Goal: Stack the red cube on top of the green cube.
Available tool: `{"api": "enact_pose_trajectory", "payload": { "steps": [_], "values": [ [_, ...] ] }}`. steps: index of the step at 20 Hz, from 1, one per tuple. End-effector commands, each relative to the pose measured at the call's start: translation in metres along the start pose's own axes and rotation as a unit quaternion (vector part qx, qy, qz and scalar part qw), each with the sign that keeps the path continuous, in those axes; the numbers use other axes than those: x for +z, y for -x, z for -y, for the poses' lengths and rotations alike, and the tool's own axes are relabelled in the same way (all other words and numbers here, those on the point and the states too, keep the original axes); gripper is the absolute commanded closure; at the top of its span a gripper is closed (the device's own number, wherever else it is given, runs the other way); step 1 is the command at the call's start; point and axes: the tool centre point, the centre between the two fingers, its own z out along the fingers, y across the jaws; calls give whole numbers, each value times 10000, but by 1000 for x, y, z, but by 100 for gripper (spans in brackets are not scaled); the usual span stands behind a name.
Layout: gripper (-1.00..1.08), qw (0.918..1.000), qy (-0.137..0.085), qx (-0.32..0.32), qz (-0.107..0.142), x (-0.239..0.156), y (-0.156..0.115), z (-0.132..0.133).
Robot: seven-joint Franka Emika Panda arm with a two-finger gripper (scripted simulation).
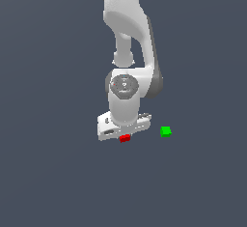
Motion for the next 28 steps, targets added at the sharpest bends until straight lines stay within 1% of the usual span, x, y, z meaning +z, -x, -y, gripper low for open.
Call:
{"api": "enact_pose_trajectory", "payload": {
  "steps": [1,11,14,17,20,23,28],
  "values": [
    [108,10000,-2,-9,-3,4,1,22],
    [108,10000,-5,-11,0,31,6,138],
    [108,10000,-5,-11,0,39,6,169],
    [108,10000,-5,-11,0,44,6,194],
    [108,10000,-4,-9,1,49,6,212],
    [108,10000,-4,-9,1,51,5,222],
    [108,10000,-4,-9,1,51,4,222]
  ]
}}
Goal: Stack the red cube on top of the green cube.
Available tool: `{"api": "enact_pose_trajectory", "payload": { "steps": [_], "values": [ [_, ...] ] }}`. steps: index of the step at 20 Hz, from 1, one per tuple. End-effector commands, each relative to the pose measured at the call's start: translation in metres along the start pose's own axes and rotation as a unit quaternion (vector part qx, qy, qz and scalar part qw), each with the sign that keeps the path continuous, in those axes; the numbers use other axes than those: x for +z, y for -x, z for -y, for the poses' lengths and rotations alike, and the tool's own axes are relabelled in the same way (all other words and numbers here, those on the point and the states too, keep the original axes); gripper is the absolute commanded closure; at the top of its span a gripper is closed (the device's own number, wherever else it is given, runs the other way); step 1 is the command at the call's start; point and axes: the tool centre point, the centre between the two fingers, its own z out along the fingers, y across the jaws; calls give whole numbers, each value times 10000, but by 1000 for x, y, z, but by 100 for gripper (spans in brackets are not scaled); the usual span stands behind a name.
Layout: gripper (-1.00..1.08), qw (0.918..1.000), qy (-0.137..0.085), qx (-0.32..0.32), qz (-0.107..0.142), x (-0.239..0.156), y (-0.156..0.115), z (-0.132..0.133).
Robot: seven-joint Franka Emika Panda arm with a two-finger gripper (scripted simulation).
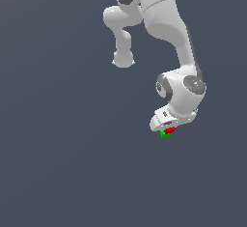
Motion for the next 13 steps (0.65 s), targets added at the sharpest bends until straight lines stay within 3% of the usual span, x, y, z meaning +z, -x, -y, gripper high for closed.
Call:
{"api": "enact_pose_trajectory", "payload": {
  "steps": [1,3,4,13],
  "values": [
    [108,10000,1,6,0,0,-1,-3],
    [108,10000,1,6,0,-1,-1,-5],
    [-92,10000,1,6,0,-1,-1,-5],
    [-92,10000,1,6,0,-1,-1,-5]
  ]
}}
